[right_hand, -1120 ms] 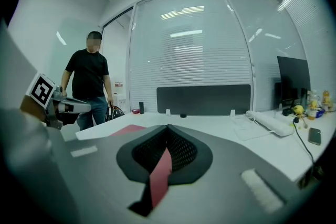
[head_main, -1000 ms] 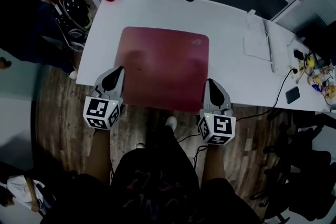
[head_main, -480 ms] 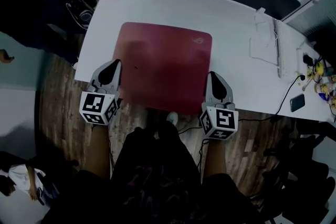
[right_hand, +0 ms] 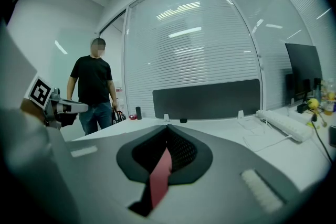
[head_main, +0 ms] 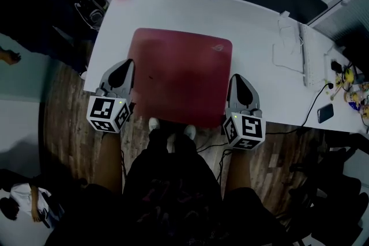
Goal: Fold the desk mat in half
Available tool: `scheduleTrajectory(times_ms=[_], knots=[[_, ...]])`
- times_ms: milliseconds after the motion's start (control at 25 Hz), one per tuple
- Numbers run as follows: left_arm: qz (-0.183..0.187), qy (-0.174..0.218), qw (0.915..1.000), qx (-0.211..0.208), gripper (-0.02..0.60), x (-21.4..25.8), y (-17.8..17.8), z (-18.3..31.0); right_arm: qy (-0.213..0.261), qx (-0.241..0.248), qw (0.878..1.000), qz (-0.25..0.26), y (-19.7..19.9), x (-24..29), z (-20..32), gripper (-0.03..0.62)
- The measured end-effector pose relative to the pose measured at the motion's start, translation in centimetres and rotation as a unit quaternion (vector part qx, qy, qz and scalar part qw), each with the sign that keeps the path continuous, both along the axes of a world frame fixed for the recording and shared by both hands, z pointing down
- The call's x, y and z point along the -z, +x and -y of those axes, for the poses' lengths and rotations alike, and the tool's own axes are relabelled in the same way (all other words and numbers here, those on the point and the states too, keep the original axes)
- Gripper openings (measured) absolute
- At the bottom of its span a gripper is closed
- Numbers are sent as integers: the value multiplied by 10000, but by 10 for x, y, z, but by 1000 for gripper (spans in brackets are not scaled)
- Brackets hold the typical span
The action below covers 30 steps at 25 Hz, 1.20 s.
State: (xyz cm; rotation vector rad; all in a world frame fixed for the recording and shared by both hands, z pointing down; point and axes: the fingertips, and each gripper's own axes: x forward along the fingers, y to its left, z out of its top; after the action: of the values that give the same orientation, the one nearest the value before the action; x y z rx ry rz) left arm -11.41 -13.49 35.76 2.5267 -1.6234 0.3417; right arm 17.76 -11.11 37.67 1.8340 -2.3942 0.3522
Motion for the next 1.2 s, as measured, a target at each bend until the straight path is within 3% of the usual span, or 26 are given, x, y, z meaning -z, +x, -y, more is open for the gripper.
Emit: scheduleTrajectory(times_ms=[440,1200], knots=[[-93,39,9996,-258,2,-2,-10,17,-33,-142,9998,-139,-19,-1,4,8],[-163,-817,9958,-385,2,-91,-27,0,-932,-182,9954,-158,-45,-88,-22,8]])
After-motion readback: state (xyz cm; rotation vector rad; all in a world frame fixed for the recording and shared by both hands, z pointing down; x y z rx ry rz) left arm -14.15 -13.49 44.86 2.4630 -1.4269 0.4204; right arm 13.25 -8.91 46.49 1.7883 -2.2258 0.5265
